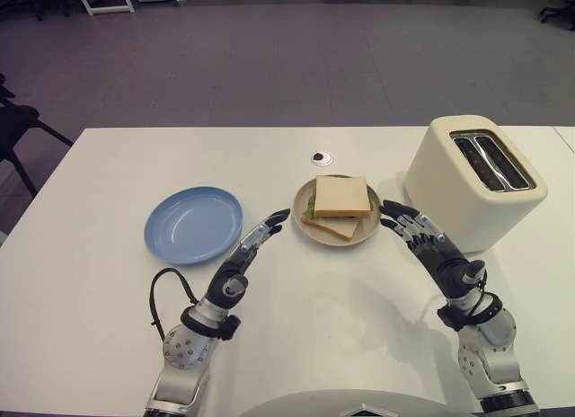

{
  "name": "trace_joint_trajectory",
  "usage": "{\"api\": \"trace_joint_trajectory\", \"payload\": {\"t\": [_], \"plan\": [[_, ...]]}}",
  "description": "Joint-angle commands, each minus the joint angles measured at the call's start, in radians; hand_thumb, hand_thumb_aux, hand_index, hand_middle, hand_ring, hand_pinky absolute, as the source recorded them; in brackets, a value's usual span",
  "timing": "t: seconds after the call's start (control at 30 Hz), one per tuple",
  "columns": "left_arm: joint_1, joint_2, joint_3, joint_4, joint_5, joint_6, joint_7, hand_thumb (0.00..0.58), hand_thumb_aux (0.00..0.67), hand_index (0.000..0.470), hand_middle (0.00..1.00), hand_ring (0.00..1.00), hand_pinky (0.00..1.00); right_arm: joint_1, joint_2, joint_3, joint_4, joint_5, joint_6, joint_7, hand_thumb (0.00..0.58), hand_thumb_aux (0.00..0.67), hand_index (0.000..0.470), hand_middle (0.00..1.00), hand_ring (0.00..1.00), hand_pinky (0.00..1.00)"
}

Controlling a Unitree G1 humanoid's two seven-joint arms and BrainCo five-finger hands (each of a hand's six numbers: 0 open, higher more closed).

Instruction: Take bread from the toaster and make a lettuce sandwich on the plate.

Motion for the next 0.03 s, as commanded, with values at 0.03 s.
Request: {"api": "trace_joint_trajectory", "payload": {"t": [0.03], "plan": [[0.012, -0.002, -0.001, 0.015, 0.005, -0.013, -0.029, 0.0, 0.0, 0.0, 0.0, 0.0, 0.0, -0.002, 0.016, -0.027, -0.005, 0.022, 0.017, 0.028, 0.0, 0.0, 0.0, 0.0, 0.0, 0.0]]}}
